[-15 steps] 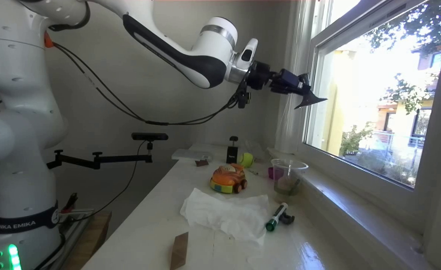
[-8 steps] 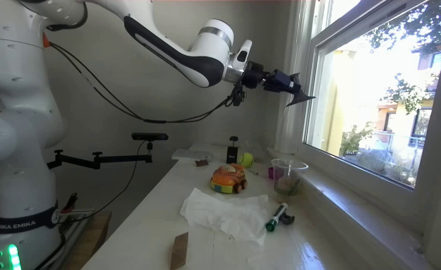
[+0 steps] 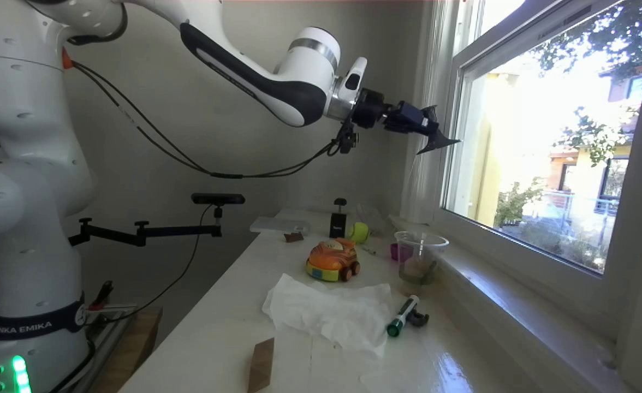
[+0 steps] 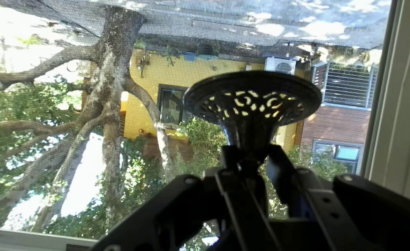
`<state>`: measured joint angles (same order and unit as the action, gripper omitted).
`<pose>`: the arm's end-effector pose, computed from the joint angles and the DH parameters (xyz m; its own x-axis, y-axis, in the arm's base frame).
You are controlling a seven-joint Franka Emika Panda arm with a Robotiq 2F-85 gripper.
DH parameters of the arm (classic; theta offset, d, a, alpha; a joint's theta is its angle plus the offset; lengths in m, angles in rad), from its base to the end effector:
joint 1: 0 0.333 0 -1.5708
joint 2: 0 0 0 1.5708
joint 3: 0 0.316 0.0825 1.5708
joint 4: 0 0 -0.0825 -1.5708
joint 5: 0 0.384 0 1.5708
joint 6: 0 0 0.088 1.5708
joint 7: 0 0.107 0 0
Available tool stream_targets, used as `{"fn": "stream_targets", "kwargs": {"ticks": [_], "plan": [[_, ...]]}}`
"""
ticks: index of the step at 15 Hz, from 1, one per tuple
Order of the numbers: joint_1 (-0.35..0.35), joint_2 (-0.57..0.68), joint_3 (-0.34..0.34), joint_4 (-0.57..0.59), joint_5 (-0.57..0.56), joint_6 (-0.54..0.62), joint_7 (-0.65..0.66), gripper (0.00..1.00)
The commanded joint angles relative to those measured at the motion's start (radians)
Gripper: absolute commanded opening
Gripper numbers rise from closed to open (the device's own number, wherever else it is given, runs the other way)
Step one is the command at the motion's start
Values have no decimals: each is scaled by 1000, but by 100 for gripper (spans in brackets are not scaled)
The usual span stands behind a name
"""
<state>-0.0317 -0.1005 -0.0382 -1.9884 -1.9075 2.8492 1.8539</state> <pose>0.5590 0.0107 0.5579 0.2374 0.0446 0.9704 -0.3167 -0.9408 0.1207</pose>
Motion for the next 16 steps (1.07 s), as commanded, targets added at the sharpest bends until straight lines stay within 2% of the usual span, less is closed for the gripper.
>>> {"fn": "stream_targets", "kwargs": {"ticks": [1, 8, 16], "plan": [[0, 1, 0, 0, 0, 0, 0, 7], [30, -18, 38, -80, 103, -25, 29, 7], [105, -68, 134, -183, 349, -58, 5, 7]]}}
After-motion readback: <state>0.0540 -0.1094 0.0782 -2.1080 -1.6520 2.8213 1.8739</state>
